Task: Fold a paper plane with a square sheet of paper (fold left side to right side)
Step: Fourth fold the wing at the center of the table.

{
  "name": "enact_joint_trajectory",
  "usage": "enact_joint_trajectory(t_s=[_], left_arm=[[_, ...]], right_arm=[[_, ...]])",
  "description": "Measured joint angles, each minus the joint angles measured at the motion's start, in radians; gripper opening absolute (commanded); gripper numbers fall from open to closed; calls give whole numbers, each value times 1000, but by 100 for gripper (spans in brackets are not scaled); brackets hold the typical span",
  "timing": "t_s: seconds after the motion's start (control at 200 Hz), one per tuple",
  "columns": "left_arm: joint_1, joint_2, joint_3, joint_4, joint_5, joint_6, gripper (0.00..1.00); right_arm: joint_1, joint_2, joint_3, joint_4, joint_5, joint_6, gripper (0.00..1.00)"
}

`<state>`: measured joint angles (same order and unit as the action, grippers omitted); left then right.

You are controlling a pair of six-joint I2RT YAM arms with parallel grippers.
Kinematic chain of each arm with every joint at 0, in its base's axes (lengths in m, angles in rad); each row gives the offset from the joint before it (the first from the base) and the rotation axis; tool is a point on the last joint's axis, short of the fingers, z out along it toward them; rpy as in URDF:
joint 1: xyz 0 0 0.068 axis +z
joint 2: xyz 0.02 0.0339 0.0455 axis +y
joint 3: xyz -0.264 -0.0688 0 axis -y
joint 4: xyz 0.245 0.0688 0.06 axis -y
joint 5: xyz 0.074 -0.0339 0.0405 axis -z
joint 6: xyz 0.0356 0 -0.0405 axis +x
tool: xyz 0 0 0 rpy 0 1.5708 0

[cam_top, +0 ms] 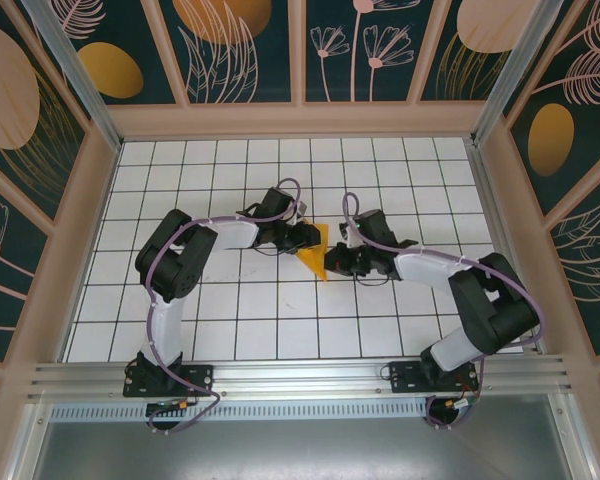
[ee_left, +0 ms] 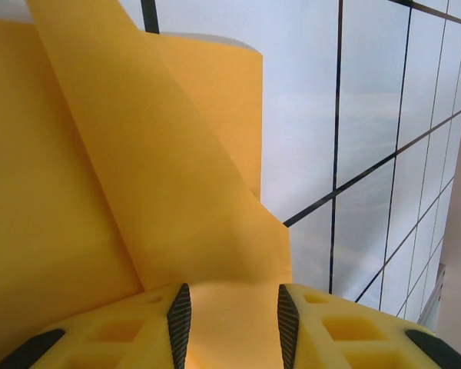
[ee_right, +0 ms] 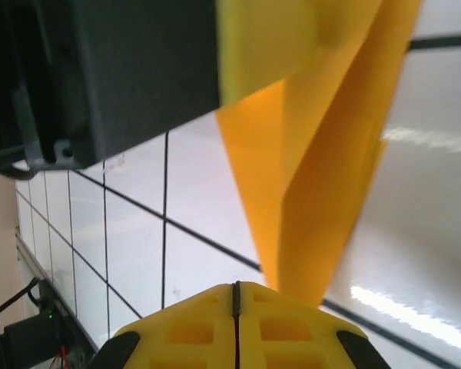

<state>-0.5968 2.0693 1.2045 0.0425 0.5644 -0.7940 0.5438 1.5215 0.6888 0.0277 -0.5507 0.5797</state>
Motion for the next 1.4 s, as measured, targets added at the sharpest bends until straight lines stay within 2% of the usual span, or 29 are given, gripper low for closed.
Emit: enact_joint_trajectory(t_s=[0.34, 1.401], left_arm=[[0, 0, 0, -1, 0, 0, 38], [0, 2, 8, -14, -5, 7, 38]], right_arm=[[31, 103, 35, 33, 17, 6, 8], [32, 162, 36, 20, 54, 2, 7]])
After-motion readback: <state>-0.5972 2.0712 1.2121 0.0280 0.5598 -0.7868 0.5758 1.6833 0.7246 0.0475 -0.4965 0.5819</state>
